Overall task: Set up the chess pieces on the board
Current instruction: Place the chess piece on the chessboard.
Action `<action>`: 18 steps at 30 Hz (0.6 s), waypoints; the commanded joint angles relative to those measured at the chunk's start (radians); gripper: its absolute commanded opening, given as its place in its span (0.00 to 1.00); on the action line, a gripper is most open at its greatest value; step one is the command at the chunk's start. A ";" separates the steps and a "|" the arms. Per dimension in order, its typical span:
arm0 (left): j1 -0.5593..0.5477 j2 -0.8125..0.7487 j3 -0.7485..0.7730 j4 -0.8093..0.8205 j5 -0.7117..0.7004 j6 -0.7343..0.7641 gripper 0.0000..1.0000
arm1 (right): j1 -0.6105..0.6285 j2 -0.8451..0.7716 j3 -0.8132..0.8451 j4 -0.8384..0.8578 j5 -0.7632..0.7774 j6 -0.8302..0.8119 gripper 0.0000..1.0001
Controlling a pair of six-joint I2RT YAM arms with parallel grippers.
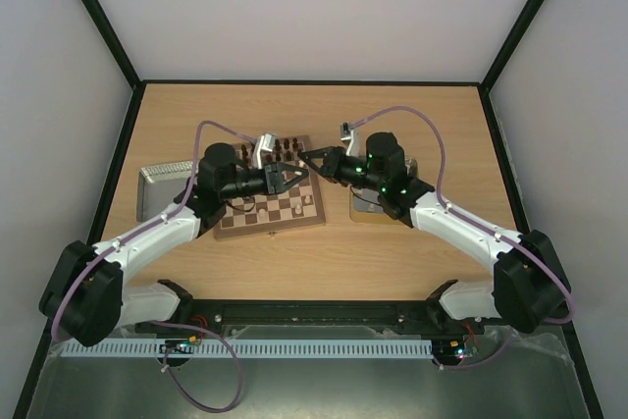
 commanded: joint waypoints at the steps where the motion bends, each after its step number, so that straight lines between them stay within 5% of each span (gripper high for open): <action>1: 0.000 0.017 0.036 0.018 -0.003 0.038 0.17 | 0.007 -0.007 -0.001 0.042 -0.047 -0.024 0.13; 8: 0.000 -0.014 0.043 -0.040 -0.013 0.180 0.09 | 0.007 -0.034 0.055 -0.093 -0.036 -0.106 0.28; 18: 0.001 -0.085 0.144 -0.379 0.042 0.642 0.07 | -0.013 -0.058 0.220 -0.451 -0.120 -0.292 0.52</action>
